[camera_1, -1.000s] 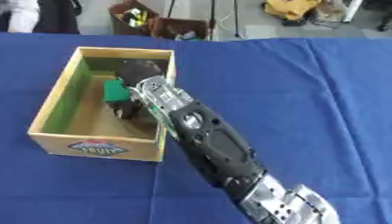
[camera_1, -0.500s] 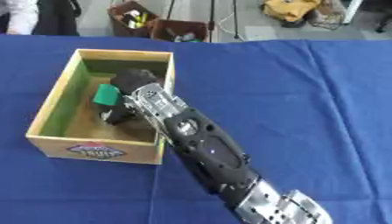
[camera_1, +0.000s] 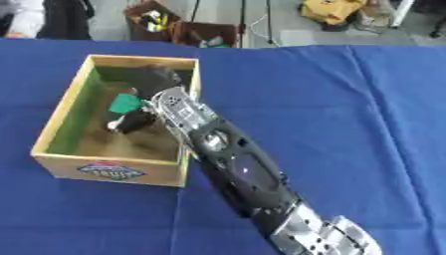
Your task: Pick up objects on the table and place them in the box.
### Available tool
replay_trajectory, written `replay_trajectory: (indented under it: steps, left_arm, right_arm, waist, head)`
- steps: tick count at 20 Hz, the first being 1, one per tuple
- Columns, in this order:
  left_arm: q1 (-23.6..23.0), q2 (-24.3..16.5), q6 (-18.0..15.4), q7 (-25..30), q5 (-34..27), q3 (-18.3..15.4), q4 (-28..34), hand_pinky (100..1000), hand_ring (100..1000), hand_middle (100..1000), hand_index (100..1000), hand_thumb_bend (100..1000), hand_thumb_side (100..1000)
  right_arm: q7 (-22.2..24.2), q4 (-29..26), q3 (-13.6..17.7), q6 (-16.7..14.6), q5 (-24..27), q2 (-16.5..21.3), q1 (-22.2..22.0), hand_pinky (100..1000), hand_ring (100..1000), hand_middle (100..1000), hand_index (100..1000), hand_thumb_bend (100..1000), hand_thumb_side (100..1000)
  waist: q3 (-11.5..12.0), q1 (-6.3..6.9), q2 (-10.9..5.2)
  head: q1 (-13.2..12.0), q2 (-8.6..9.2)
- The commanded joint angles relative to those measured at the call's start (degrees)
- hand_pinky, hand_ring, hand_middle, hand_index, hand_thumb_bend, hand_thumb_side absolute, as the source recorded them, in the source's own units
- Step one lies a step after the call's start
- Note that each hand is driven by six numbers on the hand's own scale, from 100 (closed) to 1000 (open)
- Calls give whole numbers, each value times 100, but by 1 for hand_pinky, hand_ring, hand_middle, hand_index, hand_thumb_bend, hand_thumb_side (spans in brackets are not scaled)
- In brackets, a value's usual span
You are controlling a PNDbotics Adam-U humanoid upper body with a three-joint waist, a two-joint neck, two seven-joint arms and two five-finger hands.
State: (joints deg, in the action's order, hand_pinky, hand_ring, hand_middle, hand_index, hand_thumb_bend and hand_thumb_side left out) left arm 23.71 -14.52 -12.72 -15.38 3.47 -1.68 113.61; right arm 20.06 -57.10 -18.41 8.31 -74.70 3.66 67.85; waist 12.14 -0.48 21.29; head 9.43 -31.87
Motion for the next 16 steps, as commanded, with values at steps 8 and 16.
replay_trajectory:
  steps: [8,16]
  left_arm:
    - [-5,-55,45,-6,43,-25,98,544,712,877,825,100,964]
    - [-53,-85,53,-41,69,-55,98,544,711,876,824,100,962]
  right_arm:
    - [-161,-1493,60,280,1318,671,258,837,891,767,900,440,970]
    - [75,-2395,91,505,1748,1148,199,827,877,743,874,292,915]
  waist:
    - [-72,19,-132]
    - [-194,48,-175]
  head:
    - [-198,-56]
    - [-310,-115]
